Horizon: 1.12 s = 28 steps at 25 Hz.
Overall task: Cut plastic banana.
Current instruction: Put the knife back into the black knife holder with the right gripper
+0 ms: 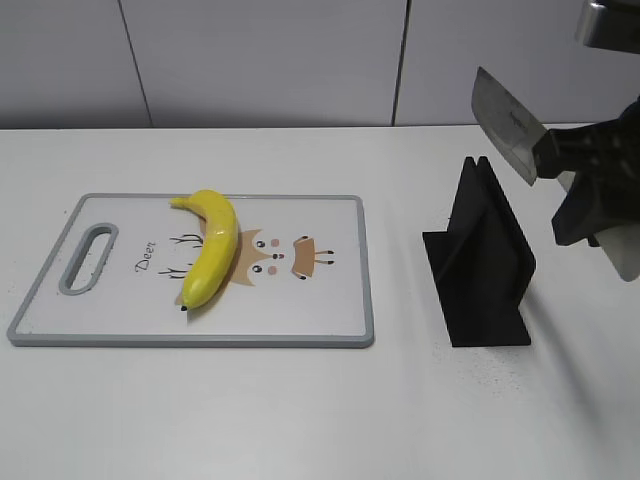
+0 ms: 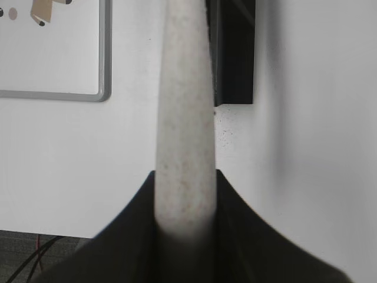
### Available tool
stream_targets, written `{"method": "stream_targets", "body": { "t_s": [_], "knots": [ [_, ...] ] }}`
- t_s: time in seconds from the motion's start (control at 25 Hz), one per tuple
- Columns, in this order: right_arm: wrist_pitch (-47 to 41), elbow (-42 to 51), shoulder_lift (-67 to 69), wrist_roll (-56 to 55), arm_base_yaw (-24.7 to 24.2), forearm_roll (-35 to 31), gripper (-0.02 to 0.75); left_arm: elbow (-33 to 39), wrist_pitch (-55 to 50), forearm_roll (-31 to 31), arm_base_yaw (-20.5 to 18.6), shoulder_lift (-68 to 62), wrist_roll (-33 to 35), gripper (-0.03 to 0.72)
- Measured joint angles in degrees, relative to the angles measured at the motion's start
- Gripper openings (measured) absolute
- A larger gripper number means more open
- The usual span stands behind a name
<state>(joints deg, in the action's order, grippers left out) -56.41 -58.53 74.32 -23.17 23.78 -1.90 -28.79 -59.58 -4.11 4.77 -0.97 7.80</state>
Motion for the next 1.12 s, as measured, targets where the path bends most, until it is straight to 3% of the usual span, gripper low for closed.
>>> {"method": "stream_targets", "body": {
  "t_s": [1.12],
  "knots": [
    [0.92, 0.00, 8.70, 0.59, 0.00, 1.90, 0.183, 0.00, 0.00, 0.00, 0.00, 0.00, 0.00, 0.510]
  ]
}}
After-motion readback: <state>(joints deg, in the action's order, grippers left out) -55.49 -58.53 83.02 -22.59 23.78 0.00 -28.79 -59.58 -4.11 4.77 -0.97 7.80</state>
